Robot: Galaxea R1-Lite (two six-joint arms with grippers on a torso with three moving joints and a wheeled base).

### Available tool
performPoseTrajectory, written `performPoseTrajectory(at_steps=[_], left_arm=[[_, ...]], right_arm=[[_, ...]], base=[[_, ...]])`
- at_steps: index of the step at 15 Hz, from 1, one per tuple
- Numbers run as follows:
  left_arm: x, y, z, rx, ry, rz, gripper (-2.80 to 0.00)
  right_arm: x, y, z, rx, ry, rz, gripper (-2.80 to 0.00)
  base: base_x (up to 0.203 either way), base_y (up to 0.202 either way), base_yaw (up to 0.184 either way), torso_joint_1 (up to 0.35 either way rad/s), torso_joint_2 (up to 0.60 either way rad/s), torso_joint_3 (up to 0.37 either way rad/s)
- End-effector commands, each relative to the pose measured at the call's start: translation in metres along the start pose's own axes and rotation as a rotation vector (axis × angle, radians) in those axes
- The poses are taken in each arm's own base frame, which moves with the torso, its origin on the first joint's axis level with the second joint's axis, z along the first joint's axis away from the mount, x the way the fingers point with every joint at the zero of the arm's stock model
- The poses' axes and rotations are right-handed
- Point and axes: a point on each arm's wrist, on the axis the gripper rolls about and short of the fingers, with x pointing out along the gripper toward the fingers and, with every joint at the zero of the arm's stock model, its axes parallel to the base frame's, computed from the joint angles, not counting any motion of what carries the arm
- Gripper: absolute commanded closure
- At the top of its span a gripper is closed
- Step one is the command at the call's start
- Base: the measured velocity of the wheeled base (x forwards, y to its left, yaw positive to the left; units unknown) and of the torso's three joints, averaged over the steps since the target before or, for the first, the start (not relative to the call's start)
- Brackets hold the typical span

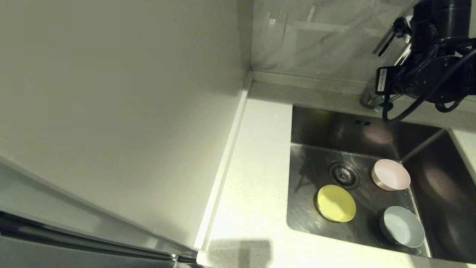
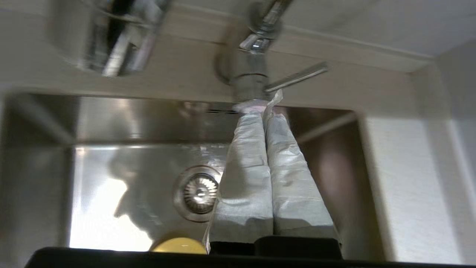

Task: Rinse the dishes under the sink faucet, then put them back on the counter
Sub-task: Turn on the faucet

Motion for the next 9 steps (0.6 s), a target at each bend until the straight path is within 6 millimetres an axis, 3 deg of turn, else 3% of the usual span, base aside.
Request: performPoseTrajectory(at_steps=[1,5,9], left_arm=[[0.0,0.0,-0.001,0.0,0.003,0.0,0.0],[0.0,0.0,-0.001,0.0,0.003,0.0,0.0],[0.0,0.0,-0.001,0.0,0.003,0.0,0.0]], right_arm=[[0.001,0.001,0.0,0.0,-0.002,-0.006,0.0],[0.016,0.001,-0.001,0.016,-0.008,-0.04,0.0],[0.026,-0.026,0.002,0.053,-0.009,-0.134,0.0]], base=[[0.0,0.0,0.0,0.0,0.0,0.0],[0.0,0.0,0.0,0.0,0.0,0.0],[0.0,0.0,0.0,0.0,0.0,0.0]])
